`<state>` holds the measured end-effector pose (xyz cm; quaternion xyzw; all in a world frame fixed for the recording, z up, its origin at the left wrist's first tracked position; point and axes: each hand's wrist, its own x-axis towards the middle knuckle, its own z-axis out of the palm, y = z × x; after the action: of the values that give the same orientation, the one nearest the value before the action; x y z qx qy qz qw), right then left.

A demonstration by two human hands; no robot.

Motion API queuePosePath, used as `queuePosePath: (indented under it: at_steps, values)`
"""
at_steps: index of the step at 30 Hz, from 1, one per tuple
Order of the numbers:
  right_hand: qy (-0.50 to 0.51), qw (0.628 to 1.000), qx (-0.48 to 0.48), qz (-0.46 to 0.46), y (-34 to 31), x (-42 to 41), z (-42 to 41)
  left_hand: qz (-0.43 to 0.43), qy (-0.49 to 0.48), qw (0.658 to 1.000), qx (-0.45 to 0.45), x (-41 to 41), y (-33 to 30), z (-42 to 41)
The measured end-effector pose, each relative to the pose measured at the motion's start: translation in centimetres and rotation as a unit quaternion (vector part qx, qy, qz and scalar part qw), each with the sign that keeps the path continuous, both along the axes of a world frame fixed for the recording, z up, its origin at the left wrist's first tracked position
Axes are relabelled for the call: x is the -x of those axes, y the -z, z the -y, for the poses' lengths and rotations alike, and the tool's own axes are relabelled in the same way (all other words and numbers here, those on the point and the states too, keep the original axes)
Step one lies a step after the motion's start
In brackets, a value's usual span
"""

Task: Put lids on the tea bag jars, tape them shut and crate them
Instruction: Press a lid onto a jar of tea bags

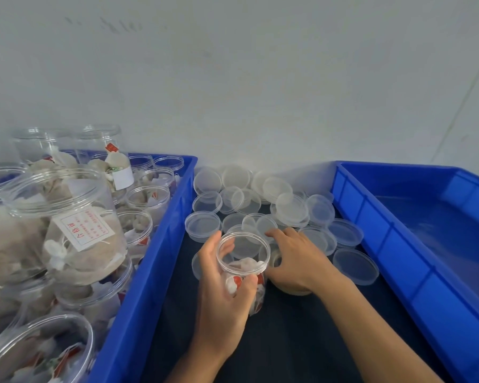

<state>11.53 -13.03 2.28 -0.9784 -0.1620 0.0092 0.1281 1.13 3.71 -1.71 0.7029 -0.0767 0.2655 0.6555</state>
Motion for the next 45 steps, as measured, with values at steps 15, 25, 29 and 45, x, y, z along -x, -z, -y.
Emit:
queuePosePath:
  at_steps: [15,25,29,45]
  values:
    - [0.029,0.992,-0.09,0.085,-3.4,0.0,1.0,-0.041,0.016,0.998,-0.035,0.4,-0.8,0.2]
    - [0.057,0.93,-0.337,0.138,-7.6,2.1,0.8,-0.073,-0.02,0.996,-0.053,0.2,-0.5,0.4]
    - [0.035,0.855,-0.511,0.084,-8.5,3.4,-0.1,-0.069,-0.001,0.996,-0.052,-0.1,-1.2,0.9]
    - [-0.053,0.844,-0.533,0.024,-3.8,5.9,0.1,-0.091,0.075,0.992,-0.033,-1.2,-3.3,1.7]
